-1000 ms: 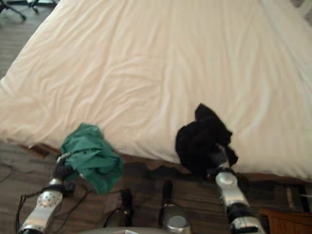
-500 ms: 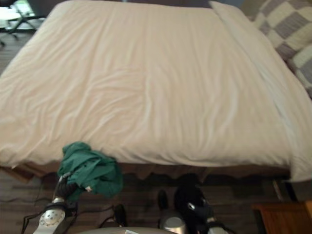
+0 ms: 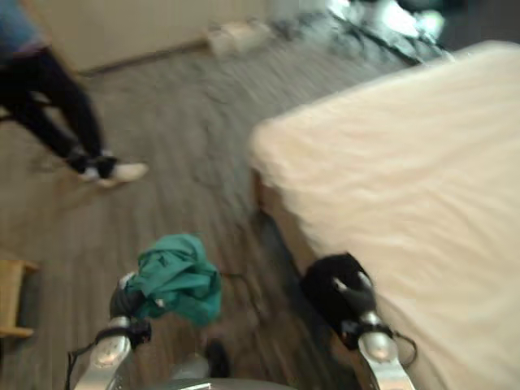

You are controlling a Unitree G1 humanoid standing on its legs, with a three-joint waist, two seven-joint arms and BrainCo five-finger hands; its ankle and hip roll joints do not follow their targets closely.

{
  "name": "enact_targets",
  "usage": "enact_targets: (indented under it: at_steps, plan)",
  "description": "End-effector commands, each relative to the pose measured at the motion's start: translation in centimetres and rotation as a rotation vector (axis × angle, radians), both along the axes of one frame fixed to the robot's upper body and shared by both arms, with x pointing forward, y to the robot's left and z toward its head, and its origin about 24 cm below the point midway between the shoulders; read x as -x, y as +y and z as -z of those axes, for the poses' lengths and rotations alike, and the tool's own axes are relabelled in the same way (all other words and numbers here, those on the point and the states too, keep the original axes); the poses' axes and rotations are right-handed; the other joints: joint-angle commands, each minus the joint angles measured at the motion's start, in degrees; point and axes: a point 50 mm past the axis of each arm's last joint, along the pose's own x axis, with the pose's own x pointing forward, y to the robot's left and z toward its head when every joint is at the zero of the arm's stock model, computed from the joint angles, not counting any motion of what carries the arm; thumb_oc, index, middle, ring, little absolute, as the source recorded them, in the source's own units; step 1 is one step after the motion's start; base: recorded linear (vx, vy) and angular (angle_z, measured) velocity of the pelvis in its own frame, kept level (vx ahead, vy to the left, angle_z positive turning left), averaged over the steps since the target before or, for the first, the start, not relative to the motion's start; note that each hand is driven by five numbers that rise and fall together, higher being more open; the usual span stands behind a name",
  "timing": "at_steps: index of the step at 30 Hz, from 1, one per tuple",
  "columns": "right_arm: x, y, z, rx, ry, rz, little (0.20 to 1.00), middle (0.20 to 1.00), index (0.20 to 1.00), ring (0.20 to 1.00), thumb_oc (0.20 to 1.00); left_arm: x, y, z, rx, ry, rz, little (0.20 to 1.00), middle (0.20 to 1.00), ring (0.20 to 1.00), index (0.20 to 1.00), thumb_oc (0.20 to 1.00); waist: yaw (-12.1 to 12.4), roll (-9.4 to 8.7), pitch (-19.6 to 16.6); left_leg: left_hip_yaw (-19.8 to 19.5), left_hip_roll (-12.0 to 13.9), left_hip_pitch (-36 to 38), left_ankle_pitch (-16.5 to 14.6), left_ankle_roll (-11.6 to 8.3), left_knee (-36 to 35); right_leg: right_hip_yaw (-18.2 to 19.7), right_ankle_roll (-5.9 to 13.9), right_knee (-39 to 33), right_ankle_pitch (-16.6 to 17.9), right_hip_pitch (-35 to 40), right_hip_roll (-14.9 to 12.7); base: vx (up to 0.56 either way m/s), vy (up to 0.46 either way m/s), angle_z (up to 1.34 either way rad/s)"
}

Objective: Tidy up the quilt and then pick up the clothes from the bed and put them into the laundry hamper.

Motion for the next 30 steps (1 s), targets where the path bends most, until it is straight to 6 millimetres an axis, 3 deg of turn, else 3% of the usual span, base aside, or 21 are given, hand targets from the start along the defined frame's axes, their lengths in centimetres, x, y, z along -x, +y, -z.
enact_targets:
  at_steps: [1, 2, 3, 4, 5, 7, 8, 10, 12, 15, 16, 21, 23, 25, 26, 27, 28, 29, 30]
  plan:
    - [-3.7, 3.7, -1.6, -0.098, -0.153, -0.087, 0.2, 0.2, 0.2, 0.2, 0.2, -2.7, 2.7, -2.9, -0.087, -0.124, 0.011, 0.2, 0.2, 0.2, 0.2, 0.2, 2.7, -3.13, 2.0, -7.2, 1.9, 3.0, -1.2, -7.57, -9.6, 6.0, 7.7, -2.9, -1.1, -6.9, 2.6, 0.23, 0.662, 1.77]
    - [-3.4, 4.2, -1.3, -0.117, -0.138, -0.092, 0.2, 0.2, 0.2, 0.2, 0.2, -2.4, 2.9, -2.9, -0.106, -0.118, 0.009, 0.2, 0.2, 0.2, 0.2, 0.2, 3.2, -2.62, 3.1, -9.4, -0.1, 3.4, -3.3, -5.29, -10.4, 5.8, 9.72, 6.2, 2.7, -8.8, -2.2, 0.17, 0.454, 1.67]
    - [-3.4, 4.2, -1.3, -0.117, -0.138, -0.092, 0.2, 0.2, 0.2, 0.2, 0.2, -2.4, 2.9, -2.9, -0.106, -0.118, 0.009, 0.2, 0.2, 0.2, 0.2, 0.2, 3.0, -2.81, 3.1, -9.6, -0.6, 3.3, -3.5, -4.98, -10.3, 5.8, 10.13, 7.0, 2.6, -8.9, -3.0, 0.16, 0.57, 1.83]
    - [-3.8, 4.6, -1.6, -0.129, -0.154, -0.1, 0.2, 0.2, 0.2, 0.2, 0.2, -2.3, 2.9, -2.6, -0.097, -0.105, -0.011, 0.2, 0.2, 0.2, 0.2, 0.2, 1.9, -1.63, 4.5, -13.1, -2.2, 3.9, -4.4, -3.8, -10.6, 14.4, 10.07, 13.2, 2.2, -14.0, -1.6, 0.06, 0.285, 1.63]
    - [-3.8, 4.5, -1.6, -0.127, -0.154, -0.101, 0.2, 0.2, 0.2, 0.2, 0.2, -2.3, 2.8, -2.6, -0.096, -0.105, -0.012, 0.2, 0.2, 0.2, 0.2, 0.2, 2.2, -1.62, 4.4, -12.7, -2.2, 3.9, -4.5, -3.81, -10.6, 15.0, 10.05, 13.7, 1.9, -14.5, -1.7, 0.09, 0.412, 1.49]
    - [-4.5, 4.2, -2.3, -0.09, -0.184, -0.101, 0.2, 0.2, 0.2, 0.2, 0.2, -3.2, 1.0, -2.2, -0.034, -0.112, 0.023, 0.2, 0.2, 0.2, 0.2, 0.2, 0.4, 0.08, 6.0, -17.5, -3.8, 3.8, -2.7, -3.9, -10.6, 25.3, 8.29, 10.3, -3.2, -20.0, 6.7, 0.01, 0.219, 0.94]
    - [-4.5, 3.9, -2.4, -0.059, -0.188, -0.098, 0.2, 0.2, 0.2, 0.2, 0.2, -3.2, 0.5, -1.9, -0.031, -0.097, 0.05, 0.2, 0.2, 0.2, 0.2, 0.2, -0.5, 0.54, 6.2, -19.8, -4.3, 3.4, -2.4, -4.08, -10.6, 27.2, 6.69, 8.9, -5.5, -20.4, 9.0, 0.01, 0.096, 1.53]
    - [-4.3, 3.4, -2.3, -0.044, -0.182, -0.081, 0.2, 0.2, 0.2, 0.2, 0.2, -3.4, -0.1, -1.7, -0.029, -0.087, 0.077, 0.2, 0.2, 0.2, 0.2, 0.2, -2.1, 0.28, 5.9, -23.5, -6.1, 3.5, -2.5, -4.35, -10.6, 32.3, 6.47, 3.4, -5.6, -20.6, 12.0, 0.1, -0.008, 1.76]
    - [-4.7, 3.3, -2.2, -0.021, -0.177, -0.077, 0.2, 0.2, 0.2, 0.2, 0.2, -3.6, -0.3, -1.4, -0.041, -0.071, 0.094, 0.2, 0.2, 0.2, 0.2, 0.2, -2.6, -0.38, 5.4, -24.6, -7.1, 3.6, -3.2, -4.18, -10.6, 35.1, 6.12, -2.4, -4.4, -19.1, 13.3, 0.1, -0.057, 1.44]
    - [-4.4, 3.5, -1.6, -0.044, -0.148, -0.074, 0.2, 0.2, 0.2, 0.2, 0.2, -3.7, -0.3, -1.4, -0.04, -0.072, 0.095, 0.2, 0.2, 0.2, 0.2, 0.2, -2.6, -1.25, 4.7, -25.7, -8.2, 4.4, -3.3, -4.02, -10.6, 36.3, 5.96, -5.5, -3.5, -17.1, 13.4, 0.12, -0.034, 0.86]
    - [-2.5, 1.5, 0.9, 0.033, 0.005, -0.074, 0.2, 0.2, 0.2, 0.2, 0.2, -6.2, -7.7, 1.3, 0.04, 0.038, 0.204, 0.2, 0.2, 0.2, 0.2, 0.2, -3.4, 1.07, 3.6, -21.6, -9.3, 7.6, -4.0, -3.63, -10.6, 36.1, 4.9, -10.8, -4.5, -10.1, 14.2, 0.08, -0.06, 0.33]
    - [-3.8, 2.1, -0.4, 0.028, -0.072, -0.09, 0.2, 0.2, 0.2, 0.2, 0.2, -6.8, -7.2, 0.6, 0.032, -0.001, 0.176, 0.2, 0.2, 0.2, 0.2, 0.2, -4.0, 1.48, 5.3, -21.3, -8.9, 6.5, -4.3, -3.53, -10.6, 35.2, 6.29, -2.6, -5.4, -16.2, 13.6, 0.05, -0.059, 0.02]
    - [-5.2, 2.0, -1.4, 0.095, -0.103, -0.133, 0.2, 0.2, 0.2, 0.2, 0.2, -7.3, -6.9, 0.3, -0.015, -0.014, 0.187, 0.2, 0.2, 0.2, 0.2, 0.2, -3.8, 1.34, 5.9, -20.7, -8.6, 5.9, -4.4, -4.16, -10.6, 34.8, 6.05, -5.3, -4.8, -16.6, 13.2, 0.13, -0.12, -0.02]
    - [-5.2, 2.2, -1.6, 0.066, -0.118, -0.13, 0.2, 0.2, 0.2, 0.2, 0.2, -7.6, -7.1, -0.3, -0.006, -0.053, 0.202, 0.2, 0.2, 0.2, 0.2, 0.2, -3.9, 1.04, 5.9, -21.3, -8.4, 6.2, -4.3, -4.53, -10.6, 35.4, 6.04, -6.7, -4.4, -15.8, 13.4, 0.19, -0.148, -0.06]
    - [-4.8, 2.6, -2.0, 0.071, -0.126, -0.205, 0.2, 0.2, 0.2, 0.2, 0.2, -7.6, -7.3, -0.6, 0.016, -0.065, 0.218, 0.2, 0.2, 0.2, 0.2, 0.2, -3.1, -0.22, 5.6, -20.6, -8.1, 7.1, -5.1, -4.76, -7.7, 36.1, 4.81, -9.1, -4.7, -14.7, 14.0, 0.24, -0.179, -0.14]
    - [-4.8, 2.6, -2.0, 0.071, -0.126, -0.205, 0.2, 0.2, 0.2, 0.2, 0.2, -7.5, -7.3, -0.6, 0.016, -0.065, 0.218, 0.2, 0.2, 0.2, 0.2, 0.2, -3.1, -0.2, 5.7, -20.6, -8.0, 7.1, -5.3, -4.79, -7.4, 36.1, 4.78, -9.2, -4.7, -14.6, 14.1, 0.26, -0.211, -0.26]
    - [-5.1, 2.5, -2.4, 0.075, -0.152, -0.221, 0.2, 0.2, 0.2, 0.2, 0.2, -7.8, -7.4, -1.0, 0.012, -0.083, 0.239, 0.2, 0.2, 0.2, 0.2, 0.2, -2.5, -0.9, 6.3, -20.0, -7.6, 5.5, -5.1, -5.55, -1.0, 35.8, 4.08, -10.3, -5.0, -12.8, 14.5, 0.2, -0.268, -0.36]
    - [-5.3, 2.7, -3.3, 0.086, -0.189, -0.258, 0.2, 0.2, 0.2, 0.2, 0.2, -8.2, -7.7, -2.0, -0.002, -0.135, 0.267, 0.2, 0.2, 0.2, 0.2, 0.2, -1.0, -1.54, 8.9, -20.6, -5.6, -1.8, -0.8, -7.43, 15.5, 35.6, 1.9, -11.8, -5.5, -9.3, 15.2, 0.26, -0.335, -0.23]
    - [-5.5, 2.6, -3.8, 0.102, -0.205, -0.277, 0.2, 0.2, 0.2, 0.2, 0.2, -8.3, -7.8, -2.5, -0.007, -0.156, 0.282, 0.2, 0.2, 0.2, 0.2, 0.2, -0.1, -1.98, 9.8, -21.1, -5.6, -5.6, 2.0, -7.75, 21.8, 35.2, 1.01, -12.3, -6.0, -8.2, 15.0, 0.16, -0.247, -0.1]
